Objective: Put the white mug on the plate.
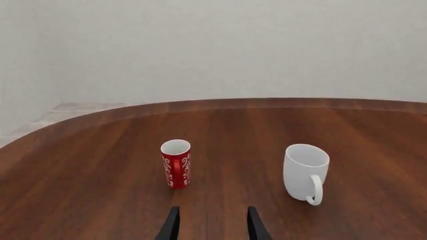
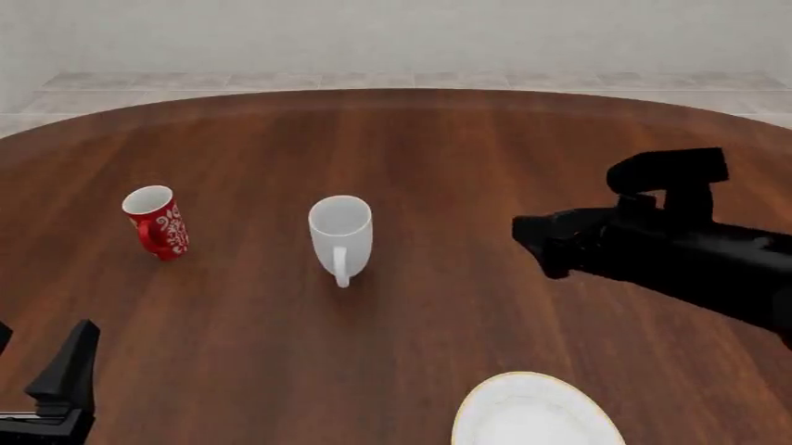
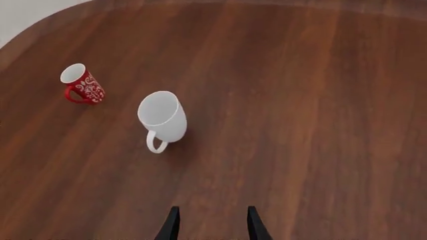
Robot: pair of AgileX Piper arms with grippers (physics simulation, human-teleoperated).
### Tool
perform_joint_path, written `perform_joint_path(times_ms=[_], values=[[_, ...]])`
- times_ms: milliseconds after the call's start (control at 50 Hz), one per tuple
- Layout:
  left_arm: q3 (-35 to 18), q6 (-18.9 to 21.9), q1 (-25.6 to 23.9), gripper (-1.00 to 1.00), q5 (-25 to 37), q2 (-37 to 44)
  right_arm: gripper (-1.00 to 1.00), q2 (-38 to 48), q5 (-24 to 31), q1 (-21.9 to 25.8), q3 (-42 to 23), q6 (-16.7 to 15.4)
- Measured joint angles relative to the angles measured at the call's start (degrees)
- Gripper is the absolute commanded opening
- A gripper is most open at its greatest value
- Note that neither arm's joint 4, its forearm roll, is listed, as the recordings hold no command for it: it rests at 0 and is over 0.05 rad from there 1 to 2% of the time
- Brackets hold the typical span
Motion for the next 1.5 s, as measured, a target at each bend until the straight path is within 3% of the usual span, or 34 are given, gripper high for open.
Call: perform_joint_path(times_ms=[700, 1100, 1500], values=[[0.1, 0.0, 0.0, 1.00, 0.0, -0.1, 1.00, 13.3, 0.0, 4.0, -6.6, 3.0], [0.1, 0.0, 0.0, 1.00, -0.1, 0.0, 1.00, 20.9, -1.8, 6.6, -10.5, 7.4], [0.1, 0.0, 0.0, 1.00, -0.2, 0.1, 1.00, 28.2, -1.8, 10.1, -14.4, 14.0]])
